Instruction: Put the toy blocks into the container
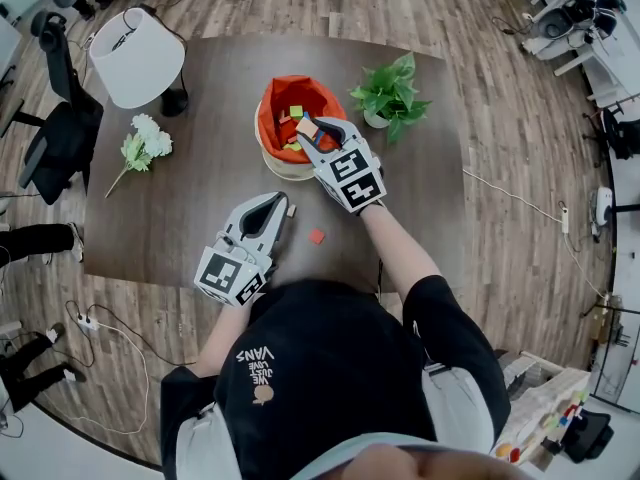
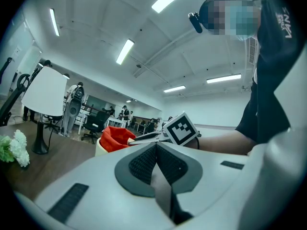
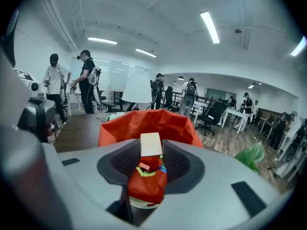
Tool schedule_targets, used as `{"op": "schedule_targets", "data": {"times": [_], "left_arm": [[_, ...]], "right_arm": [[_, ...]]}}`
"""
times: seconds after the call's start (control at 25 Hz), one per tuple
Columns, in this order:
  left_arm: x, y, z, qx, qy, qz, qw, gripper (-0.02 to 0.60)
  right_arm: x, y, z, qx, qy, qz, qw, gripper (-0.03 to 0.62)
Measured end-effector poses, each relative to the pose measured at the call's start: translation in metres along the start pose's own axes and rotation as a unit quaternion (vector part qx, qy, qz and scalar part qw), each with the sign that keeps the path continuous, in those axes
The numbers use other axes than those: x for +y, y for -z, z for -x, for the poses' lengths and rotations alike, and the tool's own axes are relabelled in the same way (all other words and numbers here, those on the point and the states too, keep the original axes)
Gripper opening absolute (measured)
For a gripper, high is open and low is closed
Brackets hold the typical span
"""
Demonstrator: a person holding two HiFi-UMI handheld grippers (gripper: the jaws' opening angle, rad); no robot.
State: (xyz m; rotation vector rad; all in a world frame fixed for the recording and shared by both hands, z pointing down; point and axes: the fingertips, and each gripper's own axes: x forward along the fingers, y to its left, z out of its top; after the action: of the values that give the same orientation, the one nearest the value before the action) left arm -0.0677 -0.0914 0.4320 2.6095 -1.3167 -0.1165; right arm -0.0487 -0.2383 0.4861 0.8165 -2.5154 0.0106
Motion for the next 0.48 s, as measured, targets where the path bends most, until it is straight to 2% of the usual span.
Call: {"op": "schedule_targets", "data": {"times": [0.32, 0.48], "left_arm": [[0.0, 0.0004, 0.001, -0.001, 0.0, 0.003, 1.0, 0.011], [0.0001, -0.0001, 0.0024, -0.003, -0.002, 0.003, 1.0, 0.011]], "right_arm": [[-0.002, 0.0005, -0.0012, 0.005, 0.008, 0.007, 1.0, 0.156], [-0.0013, -0.0048, -0.0014, -0.011, 0.009, 0.002, 1.0, 0.156]]}}
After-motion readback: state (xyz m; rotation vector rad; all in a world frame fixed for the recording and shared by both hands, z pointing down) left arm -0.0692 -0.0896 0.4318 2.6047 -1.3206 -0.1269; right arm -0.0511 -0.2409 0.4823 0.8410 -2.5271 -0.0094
